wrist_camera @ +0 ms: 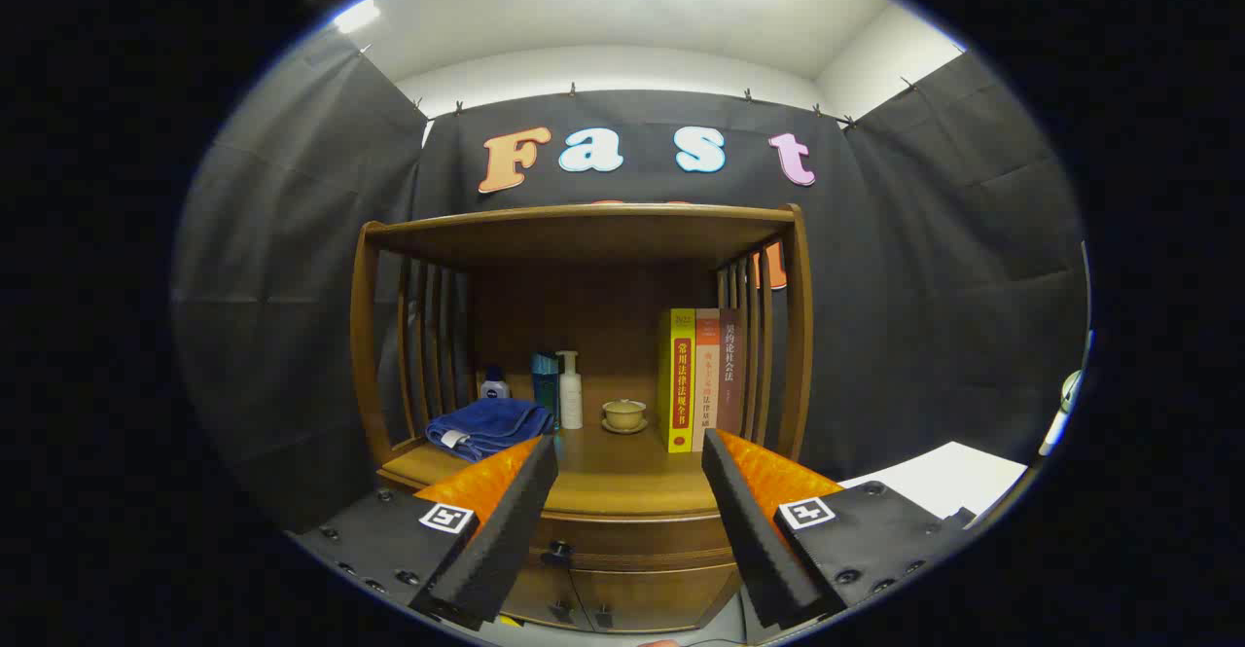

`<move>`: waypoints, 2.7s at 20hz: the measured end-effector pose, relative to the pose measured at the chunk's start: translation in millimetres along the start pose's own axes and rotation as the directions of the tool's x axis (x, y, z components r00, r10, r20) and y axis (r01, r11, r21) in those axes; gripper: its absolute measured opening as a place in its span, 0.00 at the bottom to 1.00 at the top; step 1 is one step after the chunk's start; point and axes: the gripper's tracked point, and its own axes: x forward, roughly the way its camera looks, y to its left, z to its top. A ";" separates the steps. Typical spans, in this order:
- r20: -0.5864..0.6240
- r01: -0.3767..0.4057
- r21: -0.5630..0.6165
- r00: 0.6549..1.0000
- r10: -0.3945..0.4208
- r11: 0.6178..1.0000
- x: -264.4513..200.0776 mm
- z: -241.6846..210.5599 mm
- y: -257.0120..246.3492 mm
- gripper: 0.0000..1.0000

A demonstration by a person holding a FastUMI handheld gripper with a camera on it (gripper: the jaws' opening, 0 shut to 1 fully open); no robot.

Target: Pull open the drawer, take out the items inside it, and place them on the countertop above the cabinet.

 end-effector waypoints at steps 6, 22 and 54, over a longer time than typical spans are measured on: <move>0.015 0.013 0.026 1.000 -0.013 1.000 -4.9 6.7 -5.5 0.98; 0.006 0.003 0.014 1.000 -0.004 1.000 -8.7 5.8 -5.8 0.98; -0.168 -0.029 0.064 0.985 0.040 0.998 109.0 -275.8 79.9 0.84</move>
